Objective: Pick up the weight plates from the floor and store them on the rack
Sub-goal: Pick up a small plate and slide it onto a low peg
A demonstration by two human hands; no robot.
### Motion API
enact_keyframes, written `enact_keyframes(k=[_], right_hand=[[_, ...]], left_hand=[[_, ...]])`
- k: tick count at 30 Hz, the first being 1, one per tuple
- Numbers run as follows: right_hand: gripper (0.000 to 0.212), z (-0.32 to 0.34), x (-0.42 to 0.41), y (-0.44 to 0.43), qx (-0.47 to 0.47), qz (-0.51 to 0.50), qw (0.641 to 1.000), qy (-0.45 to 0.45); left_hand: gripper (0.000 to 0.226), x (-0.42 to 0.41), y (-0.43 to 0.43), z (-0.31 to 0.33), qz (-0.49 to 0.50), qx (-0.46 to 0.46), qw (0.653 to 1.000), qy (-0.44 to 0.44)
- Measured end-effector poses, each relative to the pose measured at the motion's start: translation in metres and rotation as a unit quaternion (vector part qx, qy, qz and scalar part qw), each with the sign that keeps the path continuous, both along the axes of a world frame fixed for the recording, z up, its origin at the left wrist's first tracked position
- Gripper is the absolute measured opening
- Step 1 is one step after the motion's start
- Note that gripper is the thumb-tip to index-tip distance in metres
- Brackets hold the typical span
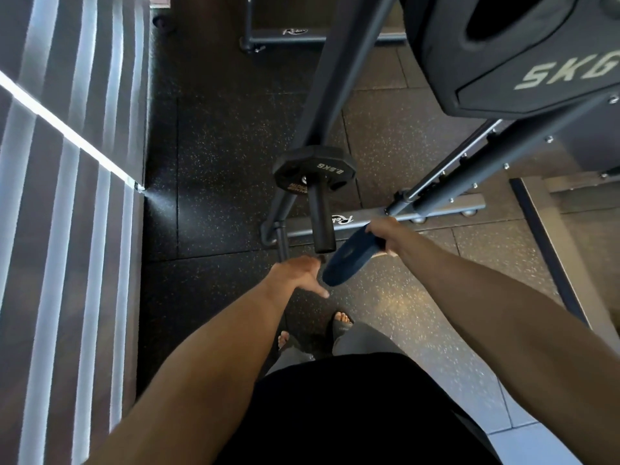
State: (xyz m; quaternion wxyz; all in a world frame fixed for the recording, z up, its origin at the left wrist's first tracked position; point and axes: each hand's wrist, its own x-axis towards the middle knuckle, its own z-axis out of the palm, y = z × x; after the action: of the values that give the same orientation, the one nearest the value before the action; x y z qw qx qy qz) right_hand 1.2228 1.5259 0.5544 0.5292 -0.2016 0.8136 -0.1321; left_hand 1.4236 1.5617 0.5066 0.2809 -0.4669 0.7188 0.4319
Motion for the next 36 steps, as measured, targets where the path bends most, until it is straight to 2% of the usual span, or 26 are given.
enact_keyframes(k=[2, 4, 6, 8, 11, 15, 20, 26, 31, 36], right_hand=[[0.012, 0.005, 0.003, 0.001, 0.015, -0.005, 0.999, -0.036], [0.016, 0.005, 0.006, 0.002, 0.024, -0.012, 0.998, -0.059], [0.015, 0.008, 0.010, 0.004, 0.025, -0.019, 0.997, -0.075], [0.013, 0.016, 0.012, 0.007, 0.030, -0.007, 0.996, -0.089], [0.016, 0.028, 0.015, 0.011, 0.054, 0.019, 0.991, -0.120], [0.030, 0.038, 0.023, 0.018, 0.066, 0.035, 0.987, -0.142], [0.021, 0.043, 0.027, 0.026, 0.052, -0.001, 0.985, -0.167], [0.025, 0.033, 0.029, 0.029, 0.013, -0.073, 0.974, -0.212], [0.014, 0.040, 0.032, 0.012, -0.061, -0.165, 0.935, -0.307], [0.020, 0.049, 0.037, -0.022, -0.114, -0.156, 0.930, -0.314]], left_hand=[[0.093, -0.004, 0.009, 0.003, -0.013, -0.060, 0.998, 0.022], [0.073, -0.006, 0.020, 0.005, -0.010, -0.169, 0.983, 0.065], [0.048, -0.003, 0.029, 0.007, 0.020, -0.221, 0.969, 0.107], [0.037, 0.004, 0.036, 0.011, 0.042, -0.229, 0.964, 0.125], [0.033, 0.017, 0.038, 0.024, 0.044, -0.233, 0.962, 0.136], [0.027, 0.030, 0.038, 0.037, 0.026, -0.222, 0.966, 0.131], [0.023, 0.036, 0.032, 0.039, 0.031, -0.208, 0.972, 0.108], [0.025, 0.048, -0.005, 0.037, 0.070, -0.229, 0.968, 0.078], [0.026, 0.042, -0.037, 0.042, 0.152, -0.216, 0.961, 0.079], [0.031, 0.029, -0.074, 0.059, 0.210, -0.265, 0.938, 0.070]])
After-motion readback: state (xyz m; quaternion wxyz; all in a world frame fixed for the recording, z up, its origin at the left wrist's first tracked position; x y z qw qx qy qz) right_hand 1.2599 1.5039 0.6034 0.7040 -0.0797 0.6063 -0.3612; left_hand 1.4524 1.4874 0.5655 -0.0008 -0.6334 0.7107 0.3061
